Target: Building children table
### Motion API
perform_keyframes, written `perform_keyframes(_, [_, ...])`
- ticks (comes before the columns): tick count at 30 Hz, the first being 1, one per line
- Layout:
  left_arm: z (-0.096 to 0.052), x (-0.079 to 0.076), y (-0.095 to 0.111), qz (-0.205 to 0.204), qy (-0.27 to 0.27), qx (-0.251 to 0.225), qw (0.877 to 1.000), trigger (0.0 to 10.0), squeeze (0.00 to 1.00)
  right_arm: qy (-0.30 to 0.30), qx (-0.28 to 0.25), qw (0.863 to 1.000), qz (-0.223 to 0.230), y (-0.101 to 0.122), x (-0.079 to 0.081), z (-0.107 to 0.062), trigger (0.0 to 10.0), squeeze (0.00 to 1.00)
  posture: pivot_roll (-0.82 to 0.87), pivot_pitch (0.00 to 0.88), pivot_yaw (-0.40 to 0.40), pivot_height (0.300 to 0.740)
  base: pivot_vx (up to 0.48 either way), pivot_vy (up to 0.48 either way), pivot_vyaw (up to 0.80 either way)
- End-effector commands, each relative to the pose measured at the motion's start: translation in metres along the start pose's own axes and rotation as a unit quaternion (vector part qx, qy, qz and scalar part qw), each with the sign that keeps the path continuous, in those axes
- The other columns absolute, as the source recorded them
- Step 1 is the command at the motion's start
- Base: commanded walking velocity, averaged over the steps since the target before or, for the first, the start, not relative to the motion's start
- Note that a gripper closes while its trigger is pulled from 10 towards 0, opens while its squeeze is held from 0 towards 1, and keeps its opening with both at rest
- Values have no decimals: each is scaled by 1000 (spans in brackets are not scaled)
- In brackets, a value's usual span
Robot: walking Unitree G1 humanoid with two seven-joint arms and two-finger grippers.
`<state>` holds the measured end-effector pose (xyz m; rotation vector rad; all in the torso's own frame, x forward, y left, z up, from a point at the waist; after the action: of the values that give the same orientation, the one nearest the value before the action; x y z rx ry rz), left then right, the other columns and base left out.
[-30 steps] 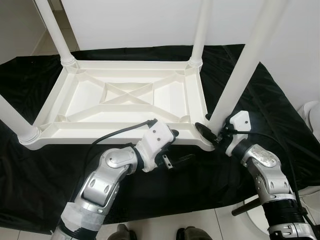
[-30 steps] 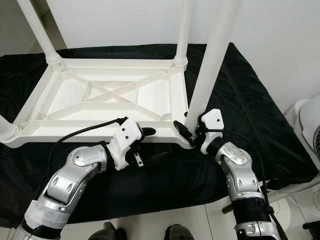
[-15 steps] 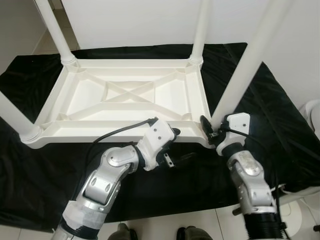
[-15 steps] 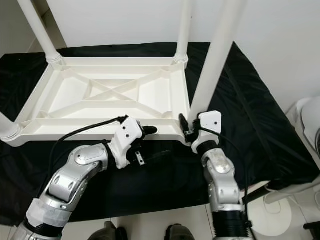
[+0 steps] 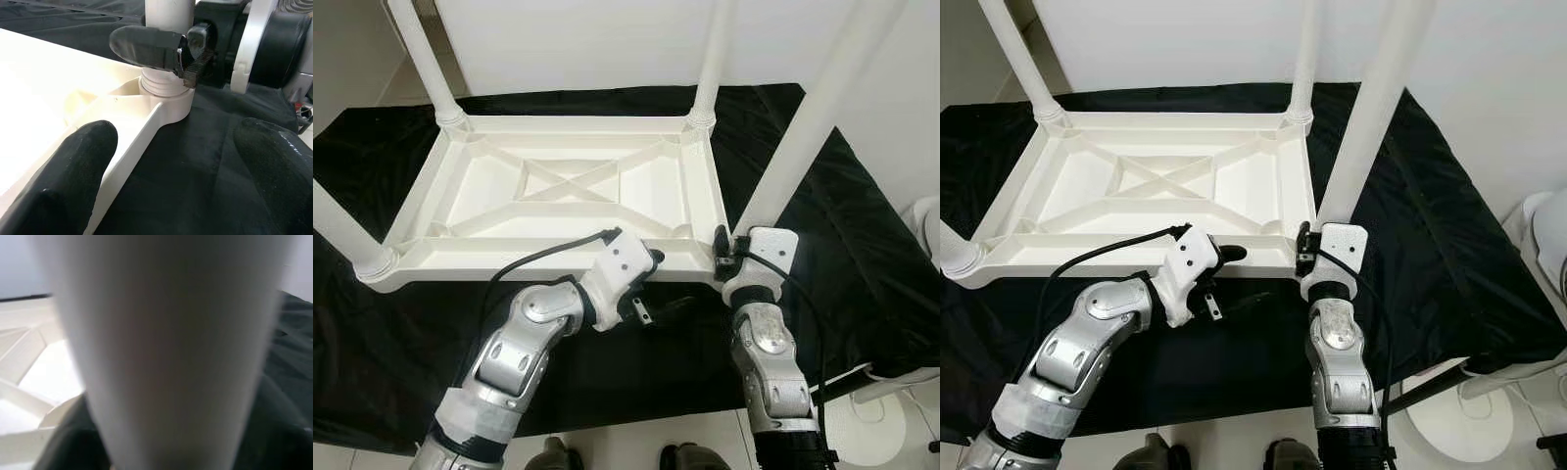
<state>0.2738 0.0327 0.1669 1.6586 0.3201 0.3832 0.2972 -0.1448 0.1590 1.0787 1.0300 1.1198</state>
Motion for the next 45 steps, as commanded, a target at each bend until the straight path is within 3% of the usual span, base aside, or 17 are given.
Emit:
perform_keyframes(1, [-1,4,-1,0,17,-1,1000,10000,0,2,2,1000,20,-1,1,-3,10000,1000,-156,69,85,740,0,0,0])
perform_keyframes(6, [-1,3,0,0,17,-4,1000,10000,0,39,-26,998,29,5,-9,-3,10000,1000,-150,65,81,740,0,0,0])
perform_keyframes(7, [-2,3,-1,-1,16,-4,1000,10000,0,72,-28,996,34,2,-15,-4,10000,306,-149,63,80,740,0,0,0])
perform_keyframes(9, [-2,3,-1,-1,16,-4,1000,10000,0,72,-28,996,34,2,-15,-4,10000,306,-149,63,80,740,0,0,0])
perform_keyframes(10, [-2,1,-3,-2,15,-2,1000,10000,0,137,-34,990,21,-3,-23,-5,10000,0,-150,63,79,740,0,0,0])
perform_keyframes(15, [-2,0,-4,-3,14,-1,1000,10000,0,193,-37,980,0,-4,-26,-5,10000,0,-153,63,76,740,0,0,0])
perform_keyframes(18, [1,-1,-2,-4,11,-6,1000,10000,0,293,-39,955,-40,-1,-26,0,10000,0,-156,55,71,740,0,0,0])
perform_keyframes(24, [4,-1,1,-7,11,-13,1000,10000,0,347,-29,934,-86,-4,-30,7,10000,0,-156,49,68,740,0,0,0])
perform_keyframes(25, [4,-1,1,-7,12,-14,1000,10000,0,359,-25,928,-92,-5,-31,9,8549,0,-156,49,68,740,0,0,0])
perform_keyframes(26, [4,-1,1,-8,13,-14,1000,10000,0,370,-21,923,-100,-7,-33,11,3961,0,-154,47,68,740,0,0,0])
perform_keyframes(27, [4,-1,1,-8,13,-14,1000,10000,0,370,-21,923,-100,-7,-33,11,3961,0,-154,47,68,740,0,0,0])
perform_keyframes(29, [4,-2,1,-9,12,-15,1000,10000,0,386,-13,916,-106,-9,-36,13,0,0,-149,46,67,740,0,0,0])
perform_keyframes(40, [3,-2,2,-7,11,-16,1000,10000,0,398,0,913,-86,-18,-40,7,0,0,-151,47,71,740,0,0,0])
perform_keyframes(41, [3,-2,2,-7,11,-16,1000,10000,0,392,4,917,-78,-19,-39,6,6157,0,-151,47,71,740,0,0,0])
perform_keyframes(43, [4,-3,2,-7,10,-16,1000,10000,0,387,9,920,-70,-19,-37,5,6157,0,-151,47,71,740,0,0,0])
perform_keyframes(44, [3,-3,2,-8,10,-16,1000,10000,0,366,2,928,-66,-15,-36,6,10000,0,-153,48,69,740,0,0,0])
perform_keyframes(45, [3,-3,2,-8,10,-16,1000,10000,0,366,2,928,-66,-15,-36,6,10000,0,-153,48,69,740,0,0,0])
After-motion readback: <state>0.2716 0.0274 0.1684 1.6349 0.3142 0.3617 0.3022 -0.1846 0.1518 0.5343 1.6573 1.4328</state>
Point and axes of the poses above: a point about 5 cm out from each wrist's last joint towards the gripper, its own z axis pointing out of the wrist towards the gripper, its own y axis along the axis of the wrist's last joint, x = y × z, the point moved 2 cm from there along z, pointing out of the wrist towards the gripper, and after that the axes turned 7 degrees about -z, right-handed, at the moved point
